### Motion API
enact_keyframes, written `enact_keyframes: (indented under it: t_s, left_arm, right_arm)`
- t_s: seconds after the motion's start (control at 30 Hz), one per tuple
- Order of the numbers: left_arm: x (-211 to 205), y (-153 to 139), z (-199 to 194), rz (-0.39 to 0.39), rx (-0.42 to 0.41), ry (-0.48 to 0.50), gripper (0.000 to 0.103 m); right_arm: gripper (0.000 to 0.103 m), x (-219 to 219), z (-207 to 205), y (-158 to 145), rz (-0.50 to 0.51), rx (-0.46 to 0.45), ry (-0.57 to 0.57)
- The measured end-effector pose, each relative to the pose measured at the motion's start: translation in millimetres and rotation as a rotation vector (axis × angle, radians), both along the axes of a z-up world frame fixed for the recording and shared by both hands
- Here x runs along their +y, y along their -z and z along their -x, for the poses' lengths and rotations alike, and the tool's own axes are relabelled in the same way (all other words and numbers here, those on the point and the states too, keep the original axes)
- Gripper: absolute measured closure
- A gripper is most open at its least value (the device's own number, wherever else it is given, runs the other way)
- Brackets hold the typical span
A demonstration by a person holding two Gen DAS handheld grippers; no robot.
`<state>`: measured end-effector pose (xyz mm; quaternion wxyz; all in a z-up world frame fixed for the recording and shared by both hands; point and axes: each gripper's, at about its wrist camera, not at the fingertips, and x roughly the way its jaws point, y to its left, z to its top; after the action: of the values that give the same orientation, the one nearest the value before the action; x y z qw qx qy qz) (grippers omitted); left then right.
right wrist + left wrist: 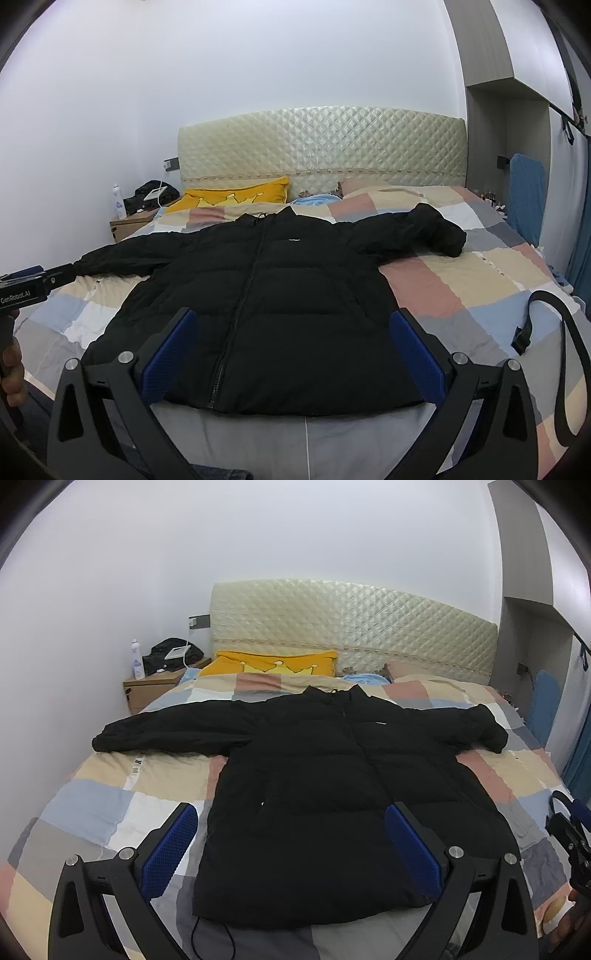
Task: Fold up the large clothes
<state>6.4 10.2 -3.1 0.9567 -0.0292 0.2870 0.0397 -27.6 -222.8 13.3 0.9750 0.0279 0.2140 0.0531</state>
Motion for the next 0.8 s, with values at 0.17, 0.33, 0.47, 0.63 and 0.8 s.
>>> enact_keyframes:
  t_s: [0.17,0.33,0.47,0.63,0.8]
  left_arm:
    - [5,-2,1,0.007,-0.01,-0.017,0.001]
    - [5,-2,3,0.007,-0.014,-0.013,0.0]
    - [2,-1,5,0.005,-0.011,-0.003,0.0]
    - [1,-2,5,0.006,-0.007,0.003,0.0]
    - [-1,-2,5,0.006,-0.006,0.004,0.001]
  right_arm:
    - [0.0,-4,-5,4,-0.004,-0.006,-0.008]
    - [0.0,-3,1,1,-0.003,0.0,-0.008]
    - [0.0,5,2,5,0.005,0.004,0.0]
    - [0.0,2,2,3,0.02,0.002,-0.001]
    - [0.0,1,0,3,0.028,0.006,0.0]
